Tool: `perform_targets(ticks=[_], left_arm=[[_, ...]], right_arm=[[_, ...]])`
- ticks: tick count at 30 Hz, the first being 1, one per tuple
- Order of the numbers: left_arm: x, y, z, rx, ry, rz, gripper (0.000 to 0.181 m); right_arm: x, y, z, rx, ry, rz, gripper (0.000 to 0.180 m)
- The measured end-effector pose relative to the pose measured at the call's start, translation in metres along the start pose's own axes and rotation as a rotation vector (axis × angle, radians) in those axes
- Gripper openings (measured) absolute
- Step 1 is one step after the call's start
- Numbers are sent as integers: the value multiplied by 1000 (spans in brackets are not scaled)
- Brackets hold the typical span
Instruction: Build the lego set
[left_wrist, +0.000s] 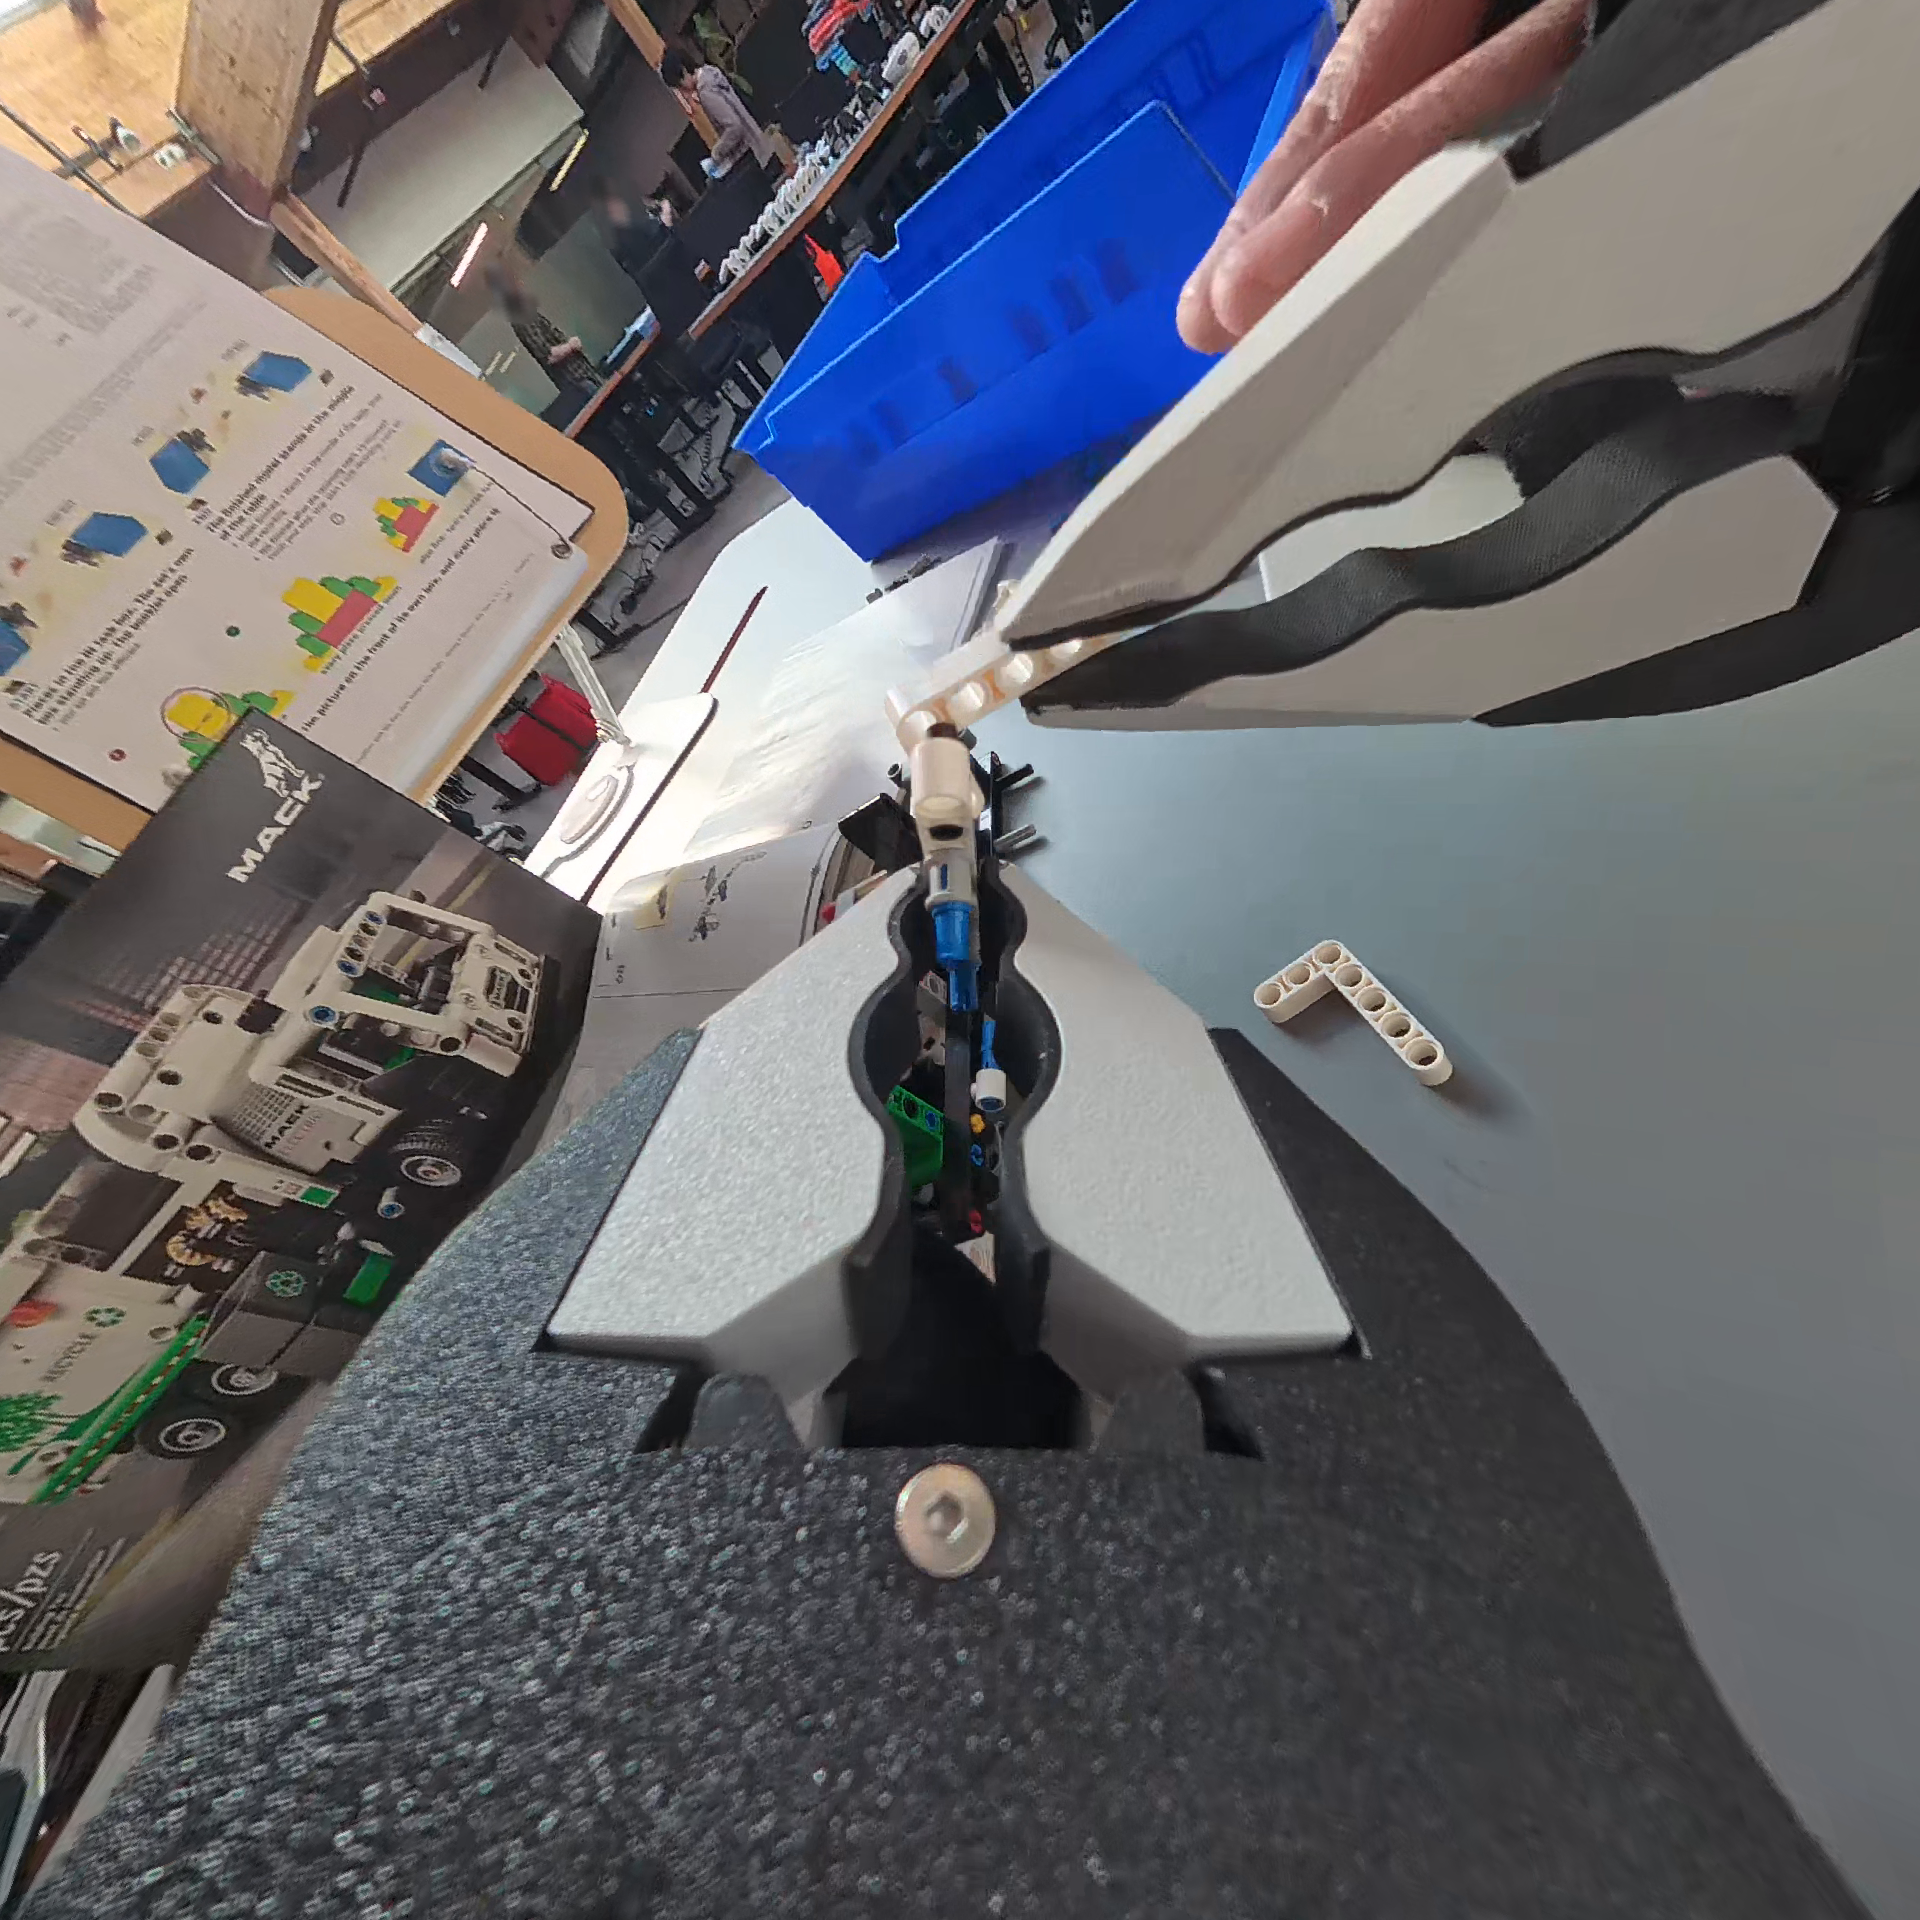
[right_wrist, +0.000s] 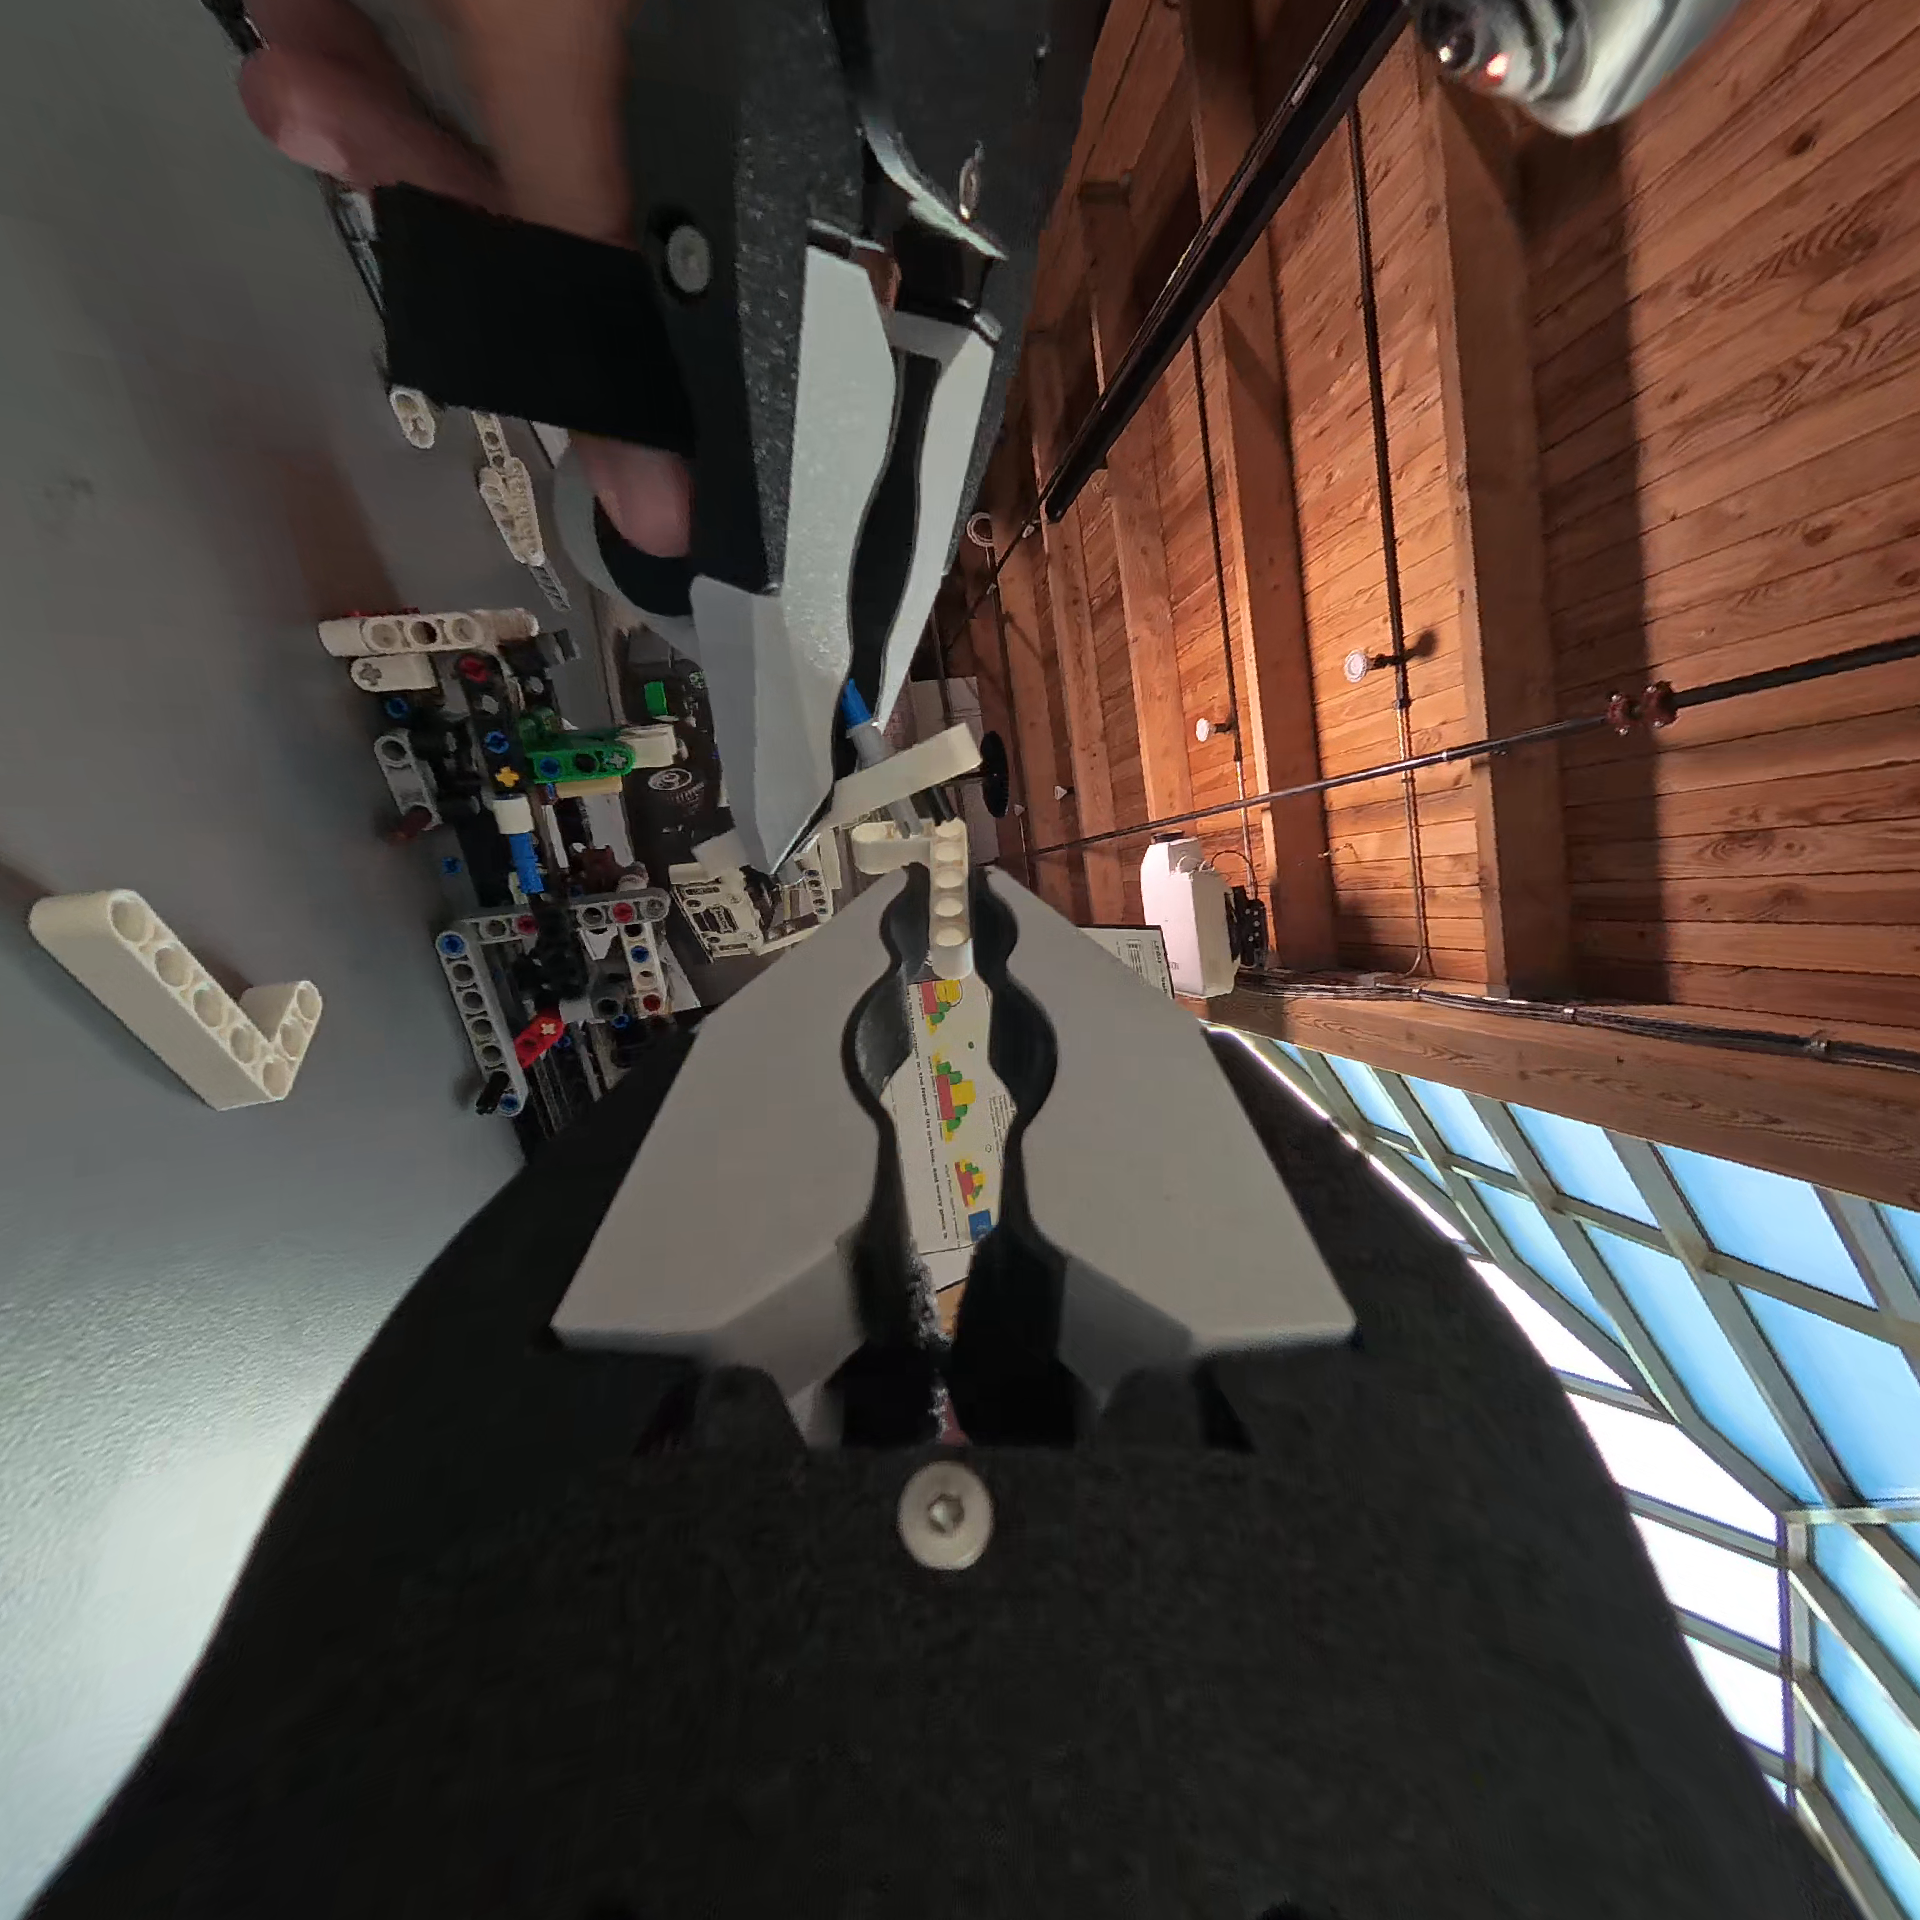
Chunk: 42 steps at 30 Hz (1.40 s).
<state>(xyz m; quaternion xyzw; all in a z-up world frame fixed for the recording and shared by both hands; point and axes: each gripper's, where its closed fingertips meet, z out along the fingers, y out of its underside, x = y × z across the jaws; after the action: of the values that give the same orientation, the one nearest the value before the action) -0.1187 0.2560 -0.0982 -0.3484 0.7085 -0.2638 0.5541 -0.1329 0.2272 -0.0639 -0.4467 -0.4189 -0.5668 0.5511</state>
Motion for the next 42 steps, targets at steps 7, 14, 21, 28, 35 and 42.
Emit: perform_targets(ticks=[7,14,21,28,35,42], left_arm=[[7,-3,1,-63,128,-170,5],[12,-7,1,-120,312,-384,5],[12,-5,-11,-18,300,-365,5],[19,-55,-35,347,434,-462,5],[29,-69,-46,462,570,-596,5],[43,-58,-40,391,648,-602,5]], right_arm=[[2,-9,1,75,-2,-214,6],[-10,-27,-3,245,-132,-361,0],[-20,33,-15,-21,-489,304,0],[-4,7,-19,224,-891,1751,25],[6,-30,-30,483,-978,1796,12],[-8,-26,-36,444,-1042,1761,6]])
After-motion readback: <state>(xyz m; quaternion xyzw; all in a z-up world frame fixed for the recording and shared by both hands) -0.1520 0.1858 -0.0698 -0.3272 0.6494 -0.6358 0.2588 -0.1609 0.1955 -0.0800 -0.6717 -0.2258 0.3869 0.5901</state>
